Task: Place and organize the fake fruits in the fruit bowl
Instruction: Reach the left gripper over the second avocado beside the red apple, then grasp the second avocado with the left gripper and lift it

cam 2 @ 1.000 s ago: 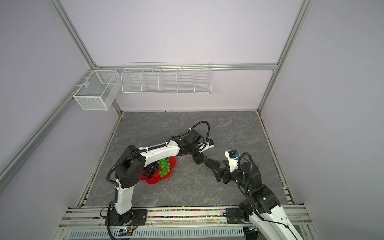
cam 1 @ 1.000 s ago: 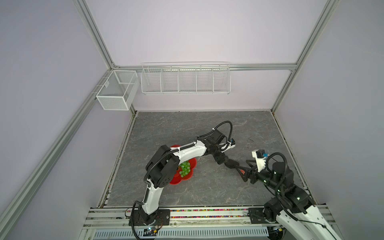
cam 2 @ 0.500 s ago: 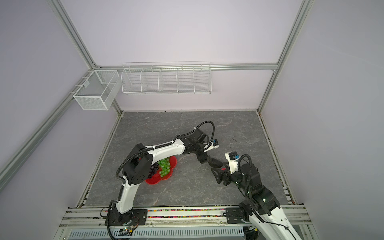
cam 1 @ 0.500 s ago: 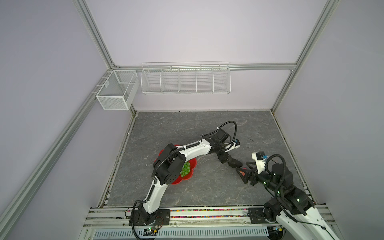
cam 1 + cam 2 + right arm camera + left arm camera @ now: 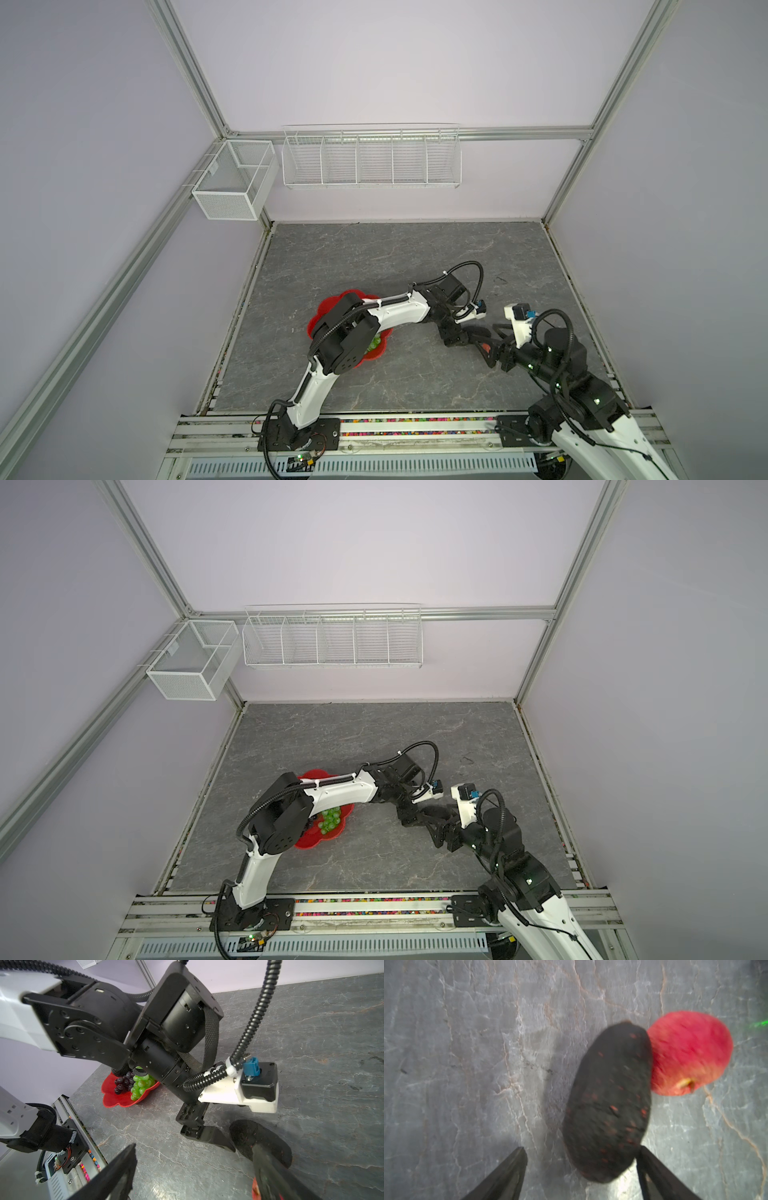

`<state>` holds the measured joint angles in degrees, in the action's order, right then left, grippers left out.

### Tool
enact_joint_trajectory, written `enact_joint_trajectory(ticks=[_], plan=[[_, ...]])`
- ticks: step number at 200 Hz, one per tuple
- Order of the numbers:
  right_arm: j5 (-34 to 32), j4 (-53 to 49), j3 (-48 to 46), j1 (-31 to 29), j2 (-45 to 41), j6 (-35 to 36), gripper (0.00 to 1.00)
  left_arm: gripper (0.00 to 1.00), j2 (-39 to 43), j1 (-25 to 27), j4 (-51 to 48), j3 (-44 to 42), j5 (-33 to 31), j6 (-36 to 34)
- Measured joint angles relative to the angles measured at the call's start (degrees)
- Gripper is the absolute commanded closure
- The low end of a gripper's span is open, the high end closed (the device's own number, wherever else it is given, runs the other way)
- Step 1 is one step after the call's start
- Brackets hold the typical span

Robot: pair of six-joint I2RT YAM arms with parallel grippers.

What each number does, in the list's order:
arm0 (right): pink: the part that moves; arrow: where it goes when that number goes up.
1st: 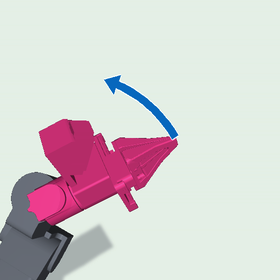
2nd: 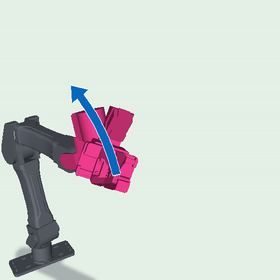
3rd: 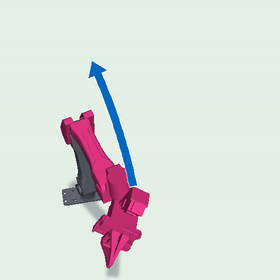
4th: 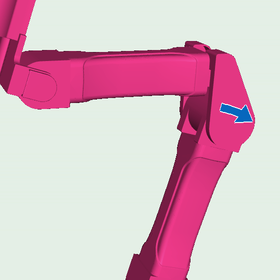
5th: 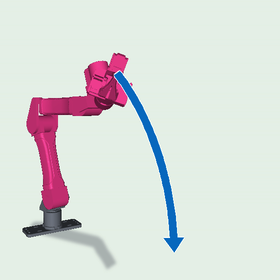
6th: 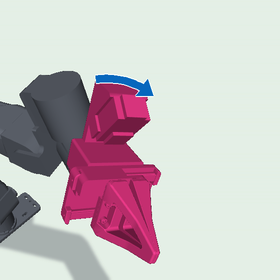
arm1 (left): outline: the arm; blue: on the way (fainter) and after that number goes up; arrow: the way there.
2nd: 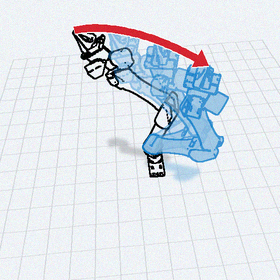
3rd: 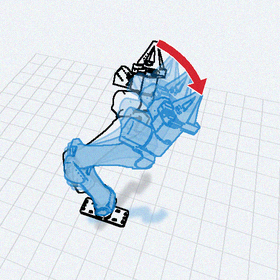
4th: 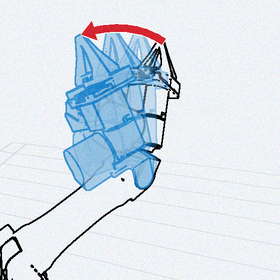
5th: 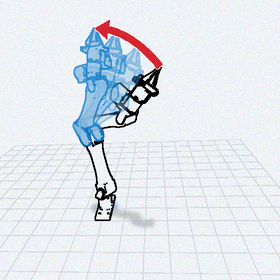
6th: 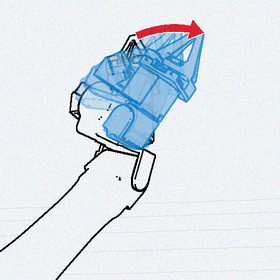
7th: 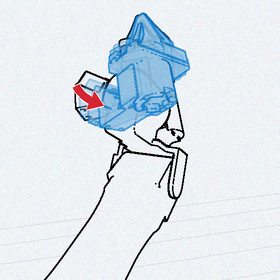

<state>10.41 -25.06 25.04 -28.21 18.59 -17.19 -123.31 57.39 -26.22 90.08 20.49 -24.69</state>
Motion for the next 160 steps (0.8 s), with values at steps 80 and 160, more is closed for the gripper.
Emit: enact_joint_trajectory(ticks=[80, 160], plan=[[-0.5, 0.0, 0.0, 0.0, -0.2, 0.0, 0.11, 0.08, -5.0, 1.9, 1.4, 7.1, 0.6, 0.4], [-5.2, -1.0, -0.5, 0.0, -3.1, -0.9, 0.11, 0.03, -9.7, 2.8, -1.0, 16.3, 2.5, -0.7]])
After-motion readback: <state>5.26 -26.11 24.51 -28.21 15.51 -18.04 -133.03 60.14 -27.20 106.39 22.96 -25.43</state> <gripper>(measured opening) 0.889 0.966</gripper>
